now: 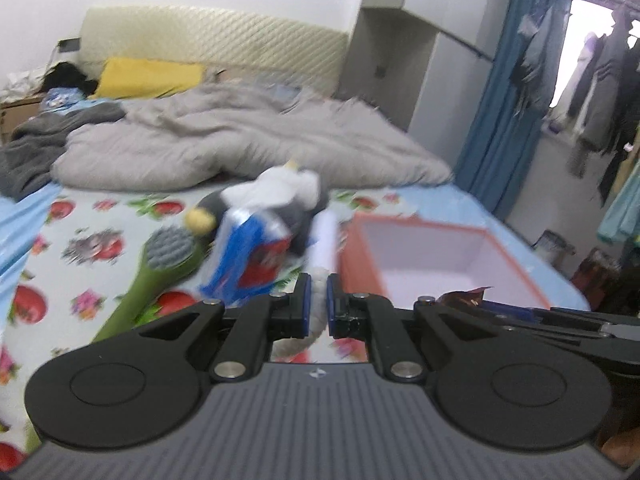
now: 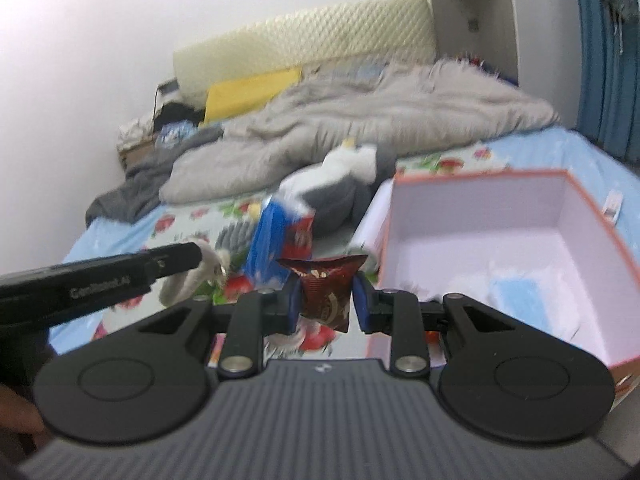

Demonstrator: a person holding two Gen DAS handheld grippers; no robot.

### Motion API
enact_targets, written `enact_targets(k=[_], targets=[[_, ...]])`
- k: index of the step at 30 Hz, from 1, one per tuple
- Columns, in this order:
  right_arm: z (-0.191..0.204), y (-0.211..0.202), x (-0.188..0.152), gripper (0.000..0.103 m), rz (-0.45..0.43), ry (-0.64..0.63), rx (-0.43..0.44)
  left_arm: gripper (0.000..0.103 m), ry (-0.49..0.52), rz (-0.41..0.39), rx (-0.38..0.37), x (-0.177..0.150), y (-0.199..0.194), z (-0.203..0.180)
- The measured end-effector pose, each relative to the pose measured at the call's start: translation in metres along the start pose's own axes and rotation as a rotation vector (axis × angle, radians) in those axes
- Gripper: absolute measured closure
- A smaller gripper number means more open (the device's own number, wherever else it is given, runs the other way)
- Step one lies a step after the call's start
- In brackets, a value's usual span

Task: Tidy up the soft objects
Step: 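Carry the red snack bag with the right gripper over the pink box, then open the right gripper to drop the snack bag into the box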

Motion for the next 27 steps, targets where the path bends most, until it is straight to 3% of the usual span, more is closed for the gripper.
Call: enact_targets(k=[11, 20, 27], targets=[[-0.051, -0.021, 0.046, 0.072, -0.121, -0.006, -0.076, 0.093, 0.017, -0.057, -0.16, 0.041, 0.019, -0.078], [-0.105, -0.002, 0.033, 0.072, -0.038, 0.053, -0.162, 0.093, 0.032, 0.025, -0.22, 0.039, 0.066, -0.114], [-0.143, 0.026, 0.009, 0.072, 0.078, 0.098, -0.21, 0.093, 0.043, 0.154, -0.253, 0.016, 0.122, -0.131]])
Point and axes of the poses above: each gripper's, at about its wrist camera, not at the fingertips, and y roughly the way its jaws point, z to its left, x to its top, the point moved 1 cm from there along y, roughly the way its jaws point, and after that the axes turned 7 degrees about -z, right-handed, at the moved point
